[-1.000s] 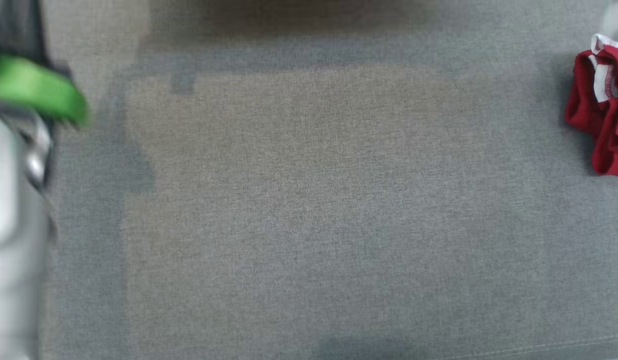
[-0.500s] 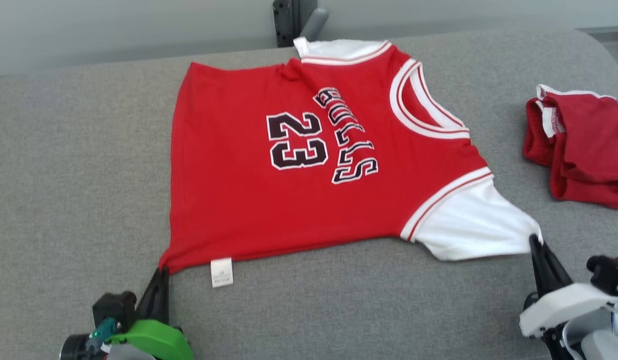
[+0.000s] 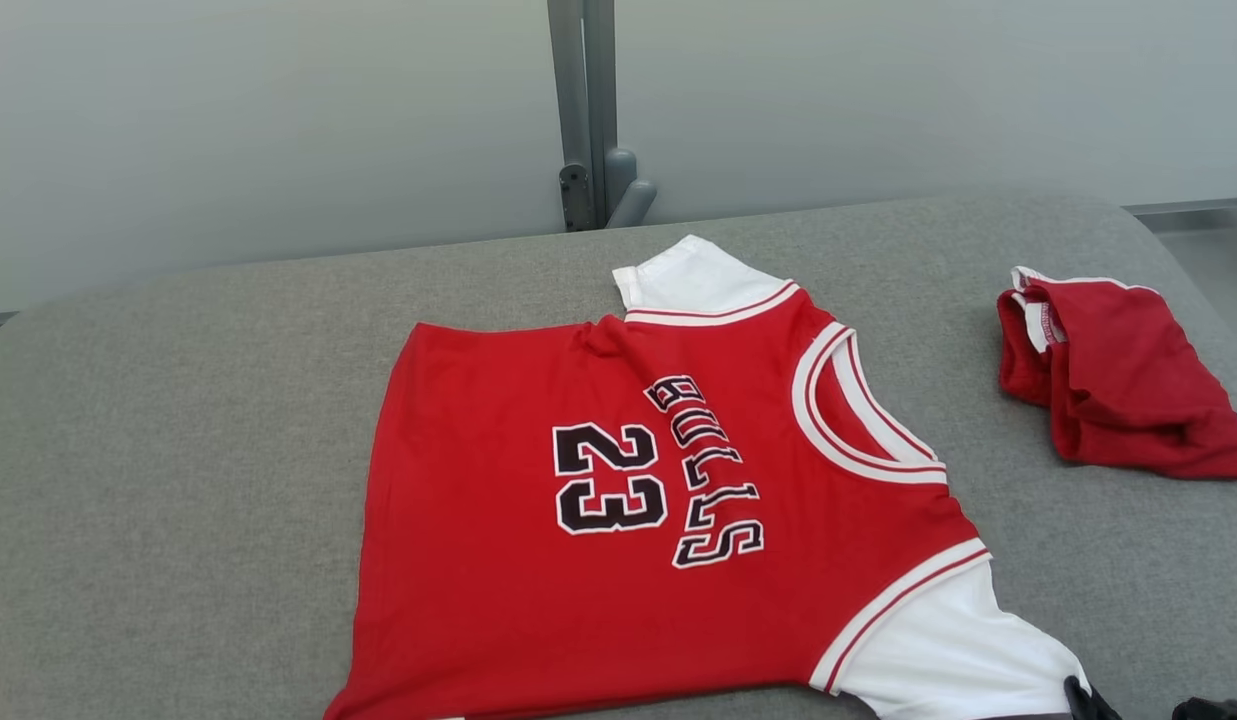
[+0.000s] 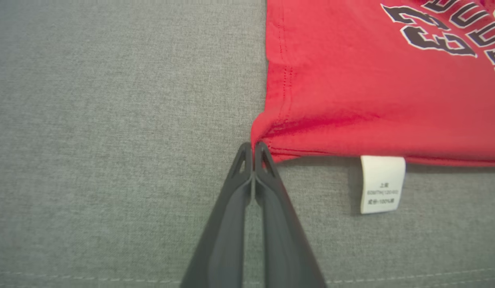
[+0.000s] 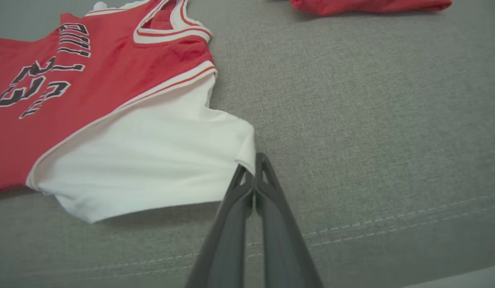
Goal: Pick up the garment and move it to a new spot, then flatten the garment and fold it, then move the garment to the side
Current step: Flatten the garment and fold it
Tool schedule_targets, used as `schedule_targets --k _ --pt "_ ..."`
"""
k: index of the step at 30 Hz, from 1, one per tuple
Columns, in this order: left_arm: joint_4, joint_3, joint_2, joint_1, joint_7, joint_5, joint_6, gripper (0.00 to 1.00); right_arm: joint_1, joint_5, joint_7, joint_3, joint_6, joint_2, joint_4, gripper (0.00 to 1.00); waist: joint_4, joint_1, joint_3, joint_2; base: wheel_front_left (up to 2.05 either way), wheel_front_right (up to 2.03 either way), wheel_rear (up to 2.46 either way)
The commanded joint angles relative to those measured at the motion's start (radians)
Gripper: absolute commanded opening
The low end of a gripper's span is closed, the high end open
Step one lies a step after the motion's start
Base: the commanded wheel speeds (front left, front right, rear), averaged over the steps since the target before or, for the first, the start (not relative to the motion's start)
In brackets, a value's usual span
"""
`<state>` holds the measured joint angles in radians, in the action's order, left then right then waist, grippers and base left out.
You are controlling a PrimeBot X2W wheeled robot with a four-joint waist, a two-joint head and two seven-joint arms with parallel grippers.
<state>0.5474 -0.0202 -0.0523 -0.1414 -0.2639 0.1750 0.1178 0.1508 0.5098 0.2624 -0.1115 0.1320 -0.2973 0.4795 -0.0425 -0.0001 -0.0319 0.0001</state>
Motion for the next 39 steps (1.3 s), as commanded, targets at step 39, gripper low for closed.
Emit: schedule_targets --k 39 --pt "0.029 0.082 -0.001 0.618 0.000 -0.084 0.013 0.00 -0.746 -0.203 0.003 0.035 -0.002 0.003 0.192 0.00 0.101 0.0001 0.336 -0.0001 0.00 0.00 0.00"
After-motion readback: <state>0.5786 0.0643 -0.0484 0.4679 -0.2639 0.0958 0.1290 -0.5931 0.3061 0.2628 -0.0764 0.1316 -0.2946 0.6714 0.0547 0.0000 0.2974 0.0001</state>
